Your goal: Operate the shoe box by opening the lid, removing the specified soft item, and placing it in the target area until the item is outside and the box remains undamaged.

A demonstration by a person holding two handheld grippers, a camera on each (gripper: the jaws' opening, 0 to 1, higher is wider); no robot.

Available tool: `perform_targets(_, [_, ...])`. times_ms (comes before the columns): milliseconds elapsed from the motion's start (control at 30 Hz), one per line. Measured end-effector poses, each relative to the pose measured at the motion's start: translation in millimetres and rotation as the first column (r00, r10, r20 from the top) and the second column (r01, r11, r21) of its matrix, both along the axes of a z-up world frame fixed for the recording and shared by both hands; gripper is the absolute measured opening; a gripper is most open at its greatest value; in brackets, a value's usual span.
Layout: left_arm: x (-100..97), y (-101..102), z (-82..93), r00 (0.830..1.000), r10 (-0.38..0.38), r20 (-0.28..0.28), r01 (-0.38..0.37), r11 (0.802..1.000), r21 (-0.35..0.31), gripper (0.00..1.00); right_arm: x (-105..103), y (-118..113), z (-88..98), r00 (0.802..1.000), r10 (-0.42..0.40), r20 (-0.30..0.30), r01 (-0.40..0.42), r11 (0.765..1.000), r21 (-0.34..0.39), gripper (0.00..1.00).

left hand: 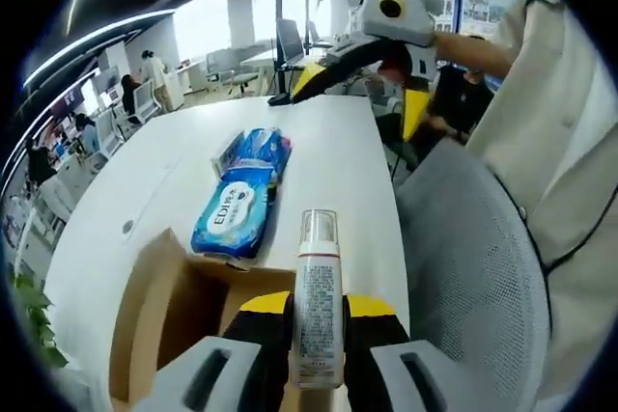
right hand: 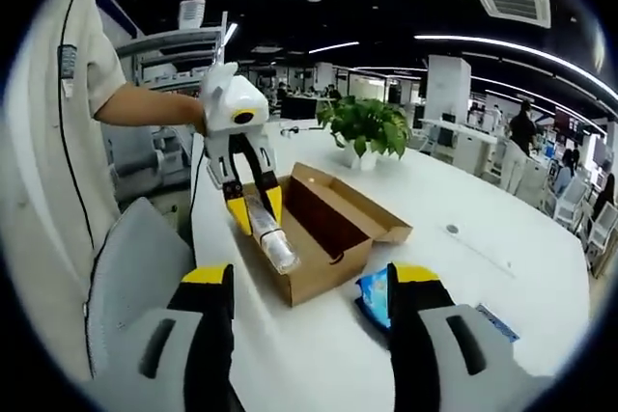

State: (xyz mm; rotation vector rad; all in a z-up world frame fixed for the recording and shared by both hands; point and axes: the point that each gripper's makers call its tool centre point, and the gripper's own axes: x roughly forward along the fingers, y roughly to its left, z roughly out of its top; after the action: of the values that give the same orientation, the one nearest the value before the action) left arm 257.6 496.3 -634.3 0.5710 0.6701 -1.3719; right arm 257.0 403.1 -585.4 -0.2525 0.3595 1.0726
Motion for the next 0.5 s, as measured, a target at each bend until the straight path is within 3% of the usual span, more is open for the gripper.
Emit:
perform_targets(100, [-2.7,-7,4.8,1.0,0.0,-0.012,0.0,0.999,-0.032,0.19,-4,3,-5.7,0.999,0.022,-0.03,-0.022,1.0,0.0,0.56])
perform_targets(500, [-16.9,-26,23.2,0.999,-0.043,-0.029,0.039,0.988,-0.147,0.19,-14,20,-8.3,0.992,0.127,-0.019,-0.127,0.992,0.001,0.41])
